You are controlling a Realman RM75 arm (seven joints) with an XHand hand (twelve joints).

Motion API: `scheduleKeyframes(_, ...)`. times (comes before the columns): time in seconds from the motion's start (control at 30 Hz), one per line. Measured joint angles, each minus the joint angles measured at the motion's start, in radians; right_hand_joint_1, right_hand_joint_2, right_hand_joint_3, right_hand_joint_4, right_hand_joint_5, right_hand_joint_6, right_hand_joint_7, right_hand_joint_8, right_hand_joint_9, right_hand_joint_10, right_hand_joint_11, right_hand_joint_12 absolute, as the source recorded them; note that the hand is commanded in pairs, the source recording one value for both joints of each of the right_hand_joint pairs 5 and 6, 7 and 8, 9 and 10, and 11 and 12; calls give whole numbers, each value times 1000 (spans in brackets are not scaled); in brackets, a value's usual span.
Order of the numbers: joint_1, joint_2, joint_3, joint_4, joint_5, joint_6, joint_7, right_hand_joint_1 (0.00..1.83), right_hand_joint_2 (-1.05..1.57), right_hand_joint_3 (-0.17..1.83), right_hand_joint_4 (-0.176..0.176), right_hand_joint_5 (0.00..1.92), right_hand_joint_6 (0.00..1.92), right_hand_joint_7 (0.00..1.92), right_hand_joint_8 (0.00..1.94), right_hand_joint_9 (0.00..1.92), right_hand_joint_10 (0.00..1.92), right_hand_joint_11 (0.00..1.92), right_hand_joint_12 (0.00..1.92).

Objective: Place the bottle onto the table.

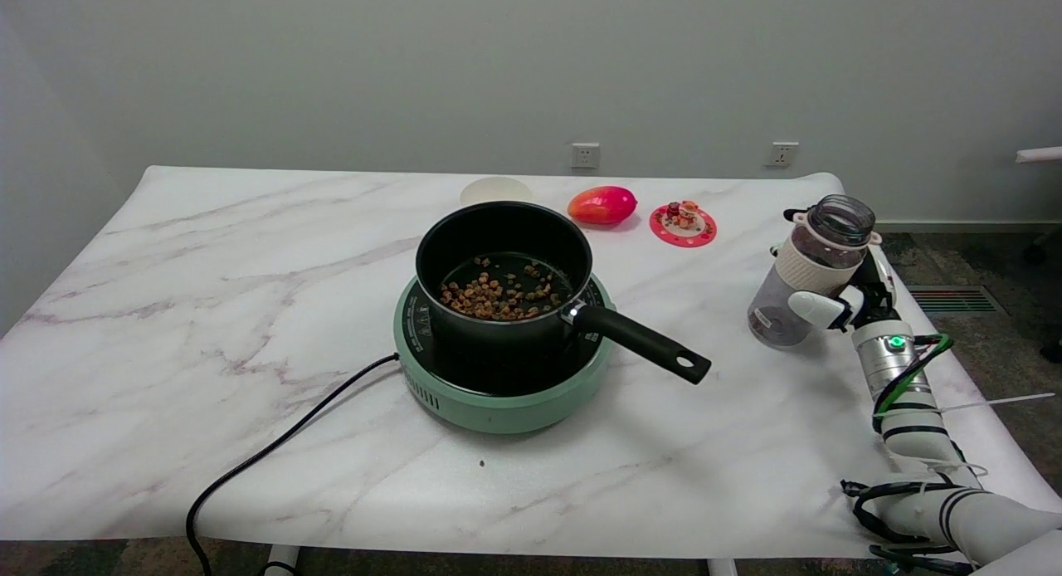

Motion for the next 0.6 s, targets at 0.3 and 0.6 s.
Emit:
scheduleKeyframes(0.3,-5,6,4,0,0,0,0,1127,-765,1183,0,631,631,1202,1202,951,951,789,789)
scheduleKeyframes(0.6,-6,9,6,3,1,0,1,1128,-775,1165,0,591,591,1184,1184,945,945,786,786)
